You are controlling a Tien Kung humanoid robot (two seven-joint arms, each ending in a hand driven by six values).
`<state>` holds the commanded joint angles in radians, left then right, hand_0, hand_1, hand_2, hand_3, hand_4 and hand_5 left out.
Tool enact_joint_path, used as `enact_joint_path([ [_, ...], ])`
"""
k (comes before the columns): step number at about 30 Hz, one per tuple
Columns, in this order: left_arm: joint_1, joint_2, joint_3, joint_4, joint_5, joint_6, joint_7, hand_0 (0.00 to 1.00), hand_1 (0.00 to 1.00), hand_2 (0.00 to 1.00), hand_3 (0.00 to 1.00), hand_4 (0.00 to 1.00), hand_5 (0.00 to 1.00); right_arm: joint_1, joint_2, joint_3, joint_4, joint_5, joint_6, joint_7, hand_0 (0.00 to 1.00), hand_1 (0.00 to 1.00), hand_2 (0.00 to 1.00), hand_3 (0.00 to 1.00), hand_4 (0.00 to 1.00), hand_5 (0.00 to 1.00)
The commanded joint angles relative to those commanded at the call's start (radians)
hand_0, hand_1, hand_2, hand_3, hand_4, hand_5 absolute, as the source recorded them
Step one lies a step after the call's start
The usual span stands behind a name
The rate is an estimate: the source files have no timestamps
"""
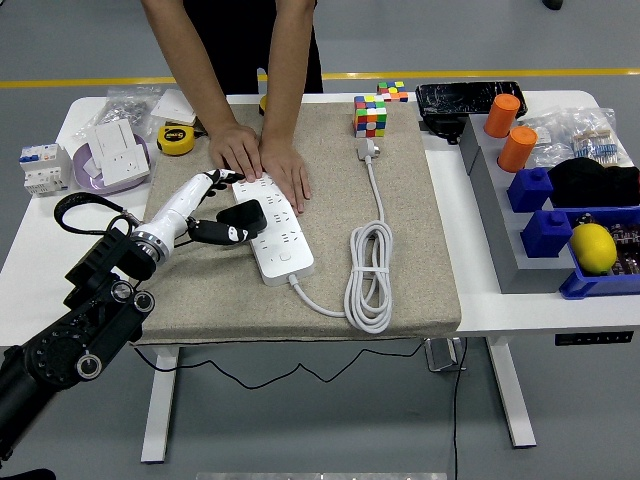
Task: Pick up the plug,place it near the board,insert it into the board,press the button
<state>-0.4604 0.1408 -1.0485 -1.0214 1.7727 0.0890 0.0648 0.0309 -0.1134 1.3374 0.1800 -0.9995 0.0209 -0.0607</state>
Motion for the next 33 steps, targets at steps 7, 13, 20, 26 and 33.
enact_joint_path([
  [7, -0.021, -0.019, 0.039, 0.036, 0.024, 0.002, 0.007, 0.755, 0.821, 0.773, 0.78, 0.998, 0.149, -0.003, -0.002, 0.006, 0.0, -0.009, 0.0, -0.005, 0.801, 0.722, 0.715, 0.711, 0.998, 0.828],
  [13, -0.039, -0.033, 0.045, 0.059, 0.018, 0.017, 0.003, 0.717, 0.779, 0.721, 0.738, 0.998, 0.201, -0.001, -0.001, 0.002, 0.0, -0.008, 0.0, -0.002, 0.801, 0.722, 0.716, 0.71, 0.998, 0.829],
  [20, -0.057, -0.043, 0.045, 0.091, 0.021, 0.034, 0.001, 0.666, 0.723, 0.621, 0.615, 0.954, 0.265, 0.003, -0.002, 0.004, 0.0, -0.012, 0.0, -0.003, 0.801, 0.722, 0.716, 0.71, 0.998, 0.829],
  [26, -0.064, -0.045, 0.046, 0.117, 0.054, 0.047, 0.008, 0.577, 0.646, 0.559, 0.567, 0.889, 0.268, 0.003, -0.001, 0.005, 0.0, -0.016, -0.001, -0.003, 0.801, 0.722, 0.715, 0.71, 0.998, 0.829],
  [33, -0.066, -0.046, 0.042, 0.135, 0.121, 0.053, 0.018, 0.503, 0.594, 0.545, 0.553, 0.818, 0.254, 0.003, -0.001, 0.004, 0.0, -0.015, -0.001, -0.002, 0.801, 0.722, 0.715, 0.71, 0.998, 0.828],
])
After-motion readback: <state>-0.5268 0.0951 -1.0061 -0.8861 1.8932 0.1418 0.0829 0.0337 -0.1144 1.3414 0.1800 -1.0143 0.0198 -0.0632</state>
